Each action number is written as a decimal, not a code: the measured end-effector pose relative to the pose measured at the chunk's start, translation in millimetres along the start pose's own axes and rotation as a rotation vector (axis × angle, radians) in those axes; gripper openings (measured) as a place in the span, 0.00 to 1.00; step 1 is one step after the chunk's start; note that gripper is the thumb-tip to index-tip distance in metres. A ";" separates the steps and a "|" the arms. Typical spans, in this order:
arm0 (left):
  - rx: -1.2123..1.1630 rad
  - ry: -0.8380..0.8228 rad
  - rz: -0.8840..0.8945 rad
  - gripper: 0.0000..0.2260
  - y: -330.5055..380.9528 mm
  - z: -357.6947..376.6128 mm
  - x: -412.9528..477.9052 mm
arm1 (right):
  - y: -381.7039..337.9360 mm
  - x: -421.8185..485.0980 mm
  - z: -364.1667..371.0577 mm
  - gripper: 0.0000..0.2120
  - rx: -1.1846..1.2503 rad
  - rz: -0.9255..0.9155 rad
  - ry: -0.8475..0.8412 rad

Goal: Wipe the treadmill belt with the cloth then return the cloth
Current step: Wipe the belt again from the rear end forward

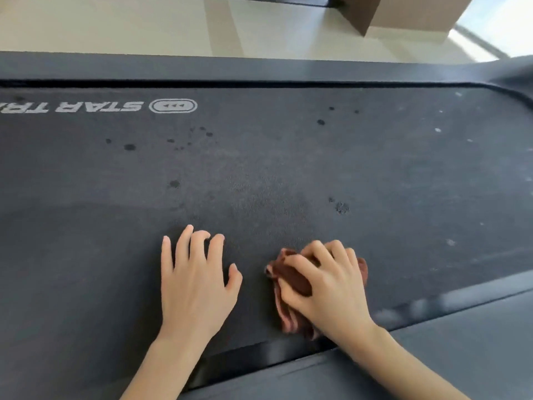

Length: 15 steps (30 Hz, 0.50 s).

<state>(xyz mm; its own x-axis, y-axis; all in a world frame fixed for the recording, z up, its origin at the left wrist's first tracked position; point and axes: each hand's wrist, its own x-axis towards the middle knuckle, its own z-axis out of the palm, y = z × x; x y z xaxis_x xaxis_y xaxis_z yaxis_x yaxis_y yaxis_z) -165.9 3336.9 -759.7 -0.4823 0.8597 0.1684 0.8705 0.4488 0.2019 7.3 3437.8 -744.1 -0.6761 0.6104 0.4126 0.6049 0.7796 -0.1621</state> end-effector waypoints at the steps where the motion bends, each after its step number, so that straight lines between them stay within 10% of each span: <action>1: -0.036 0.010 0.001 0.19 -1.0 2.1 1.0 | 2.4 -15.5 -8.2 0.10 -0.005 -0.023 -0.014; 11: -0.104 -0.018 0.049 0.27 -0.8 7.0 -3.0 | 85.6 32.0 0.5 0.20 -0.294 0.499 0.037; 15: -0.104 -0.036 0.056 0.29 0.0 7.7 -4.6 | 30.2 17.5 6.3 0.15 -0.255 0.422 0.091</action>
<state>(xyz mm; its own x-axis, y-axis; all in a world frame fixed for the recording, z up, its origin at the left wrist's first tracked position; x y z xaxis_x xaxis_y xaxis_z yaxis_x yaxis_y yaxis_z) -163.0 3334.8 -767.8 -0.4273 0.8919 0.1480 0.8805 0.3733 0.2922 11.1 3472.9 -747.4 -0.3178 0.8414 0.4371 0.9089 0.4016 -0.1121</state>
